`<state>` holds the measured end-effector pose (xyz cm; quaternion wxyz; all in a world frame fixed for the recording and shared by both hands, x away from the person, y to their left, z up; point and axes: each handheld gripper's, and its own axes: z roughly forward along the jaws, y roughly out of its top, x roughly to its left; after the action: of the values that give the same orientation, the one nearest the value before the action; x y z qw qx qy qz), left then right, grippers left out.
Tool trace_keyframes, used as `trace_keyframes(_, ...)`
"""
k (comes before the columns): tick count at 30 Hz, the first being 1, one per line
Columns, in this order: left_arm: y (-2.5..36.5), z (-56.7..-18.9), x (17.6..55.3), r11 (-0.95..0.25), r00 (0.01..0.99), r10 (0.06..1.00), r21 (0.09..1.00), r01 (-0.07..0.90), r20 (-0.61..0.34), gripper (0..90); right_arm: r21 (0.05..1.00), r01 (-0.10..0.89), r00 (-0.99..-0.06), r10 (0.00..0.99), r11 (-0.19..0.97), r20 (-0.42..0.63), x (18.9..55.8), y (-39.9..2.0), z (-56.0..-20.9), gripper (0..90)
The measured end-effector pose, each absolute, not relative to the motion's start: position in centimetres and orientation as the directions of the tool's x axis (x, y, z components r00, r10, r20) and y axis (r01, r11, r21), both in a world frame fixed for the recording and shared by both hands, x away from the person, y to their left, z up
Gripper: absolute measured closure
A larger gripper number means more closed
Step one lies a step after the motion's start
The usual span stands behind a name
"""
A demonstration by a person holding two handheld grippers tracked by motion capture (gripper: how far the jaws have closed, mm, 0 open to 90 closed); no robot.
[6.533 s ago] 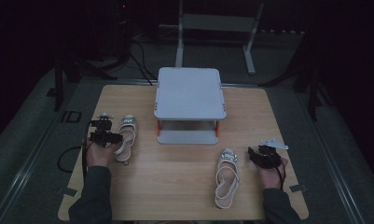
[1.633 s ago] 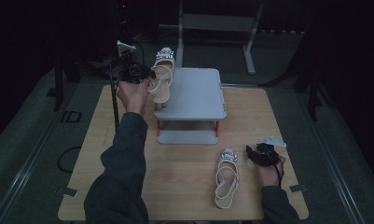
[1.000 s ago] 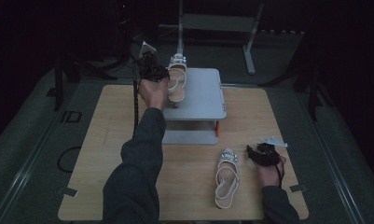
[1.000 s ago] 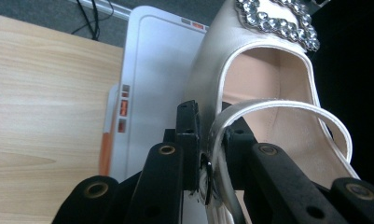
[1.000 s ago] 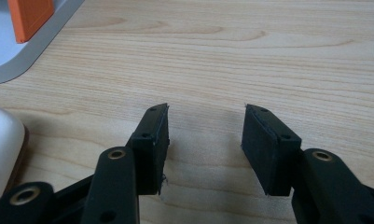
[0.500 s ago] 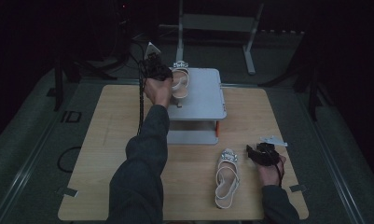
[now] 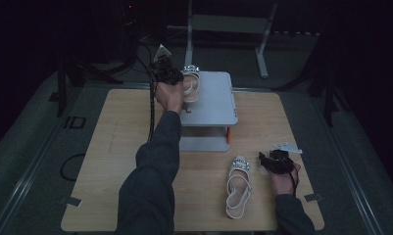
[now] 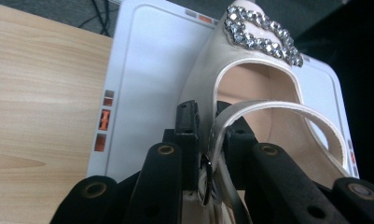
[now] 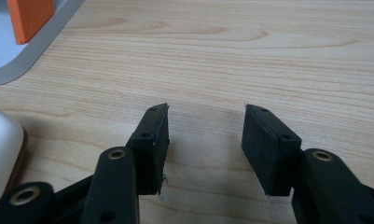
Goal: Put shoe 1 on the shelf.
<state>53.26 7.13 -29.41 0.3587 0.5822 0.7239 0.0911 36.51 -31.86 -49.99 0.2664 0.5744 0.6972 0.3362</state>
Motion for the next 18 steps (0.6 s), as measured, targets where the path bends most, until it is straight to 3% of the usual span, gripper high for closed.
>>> trace_keyframes(8,7.13,-29.48,53.12,0.303,-0.058,0.910,0.565,0.768,-0.410,78.3,0.774,0.623,-0.199,0.980,0.115,0.014,36.51,-31.86,-49.98,51.0)
trace_keyframes(18,7.31,-29.17,52.73,0.215,0.099,0.899,0.625,0.750,-0.427,49.4,0.772,0.624,-0.202,0.979,0.118,0.013,36.54,-31.80,-50.01,50.4)
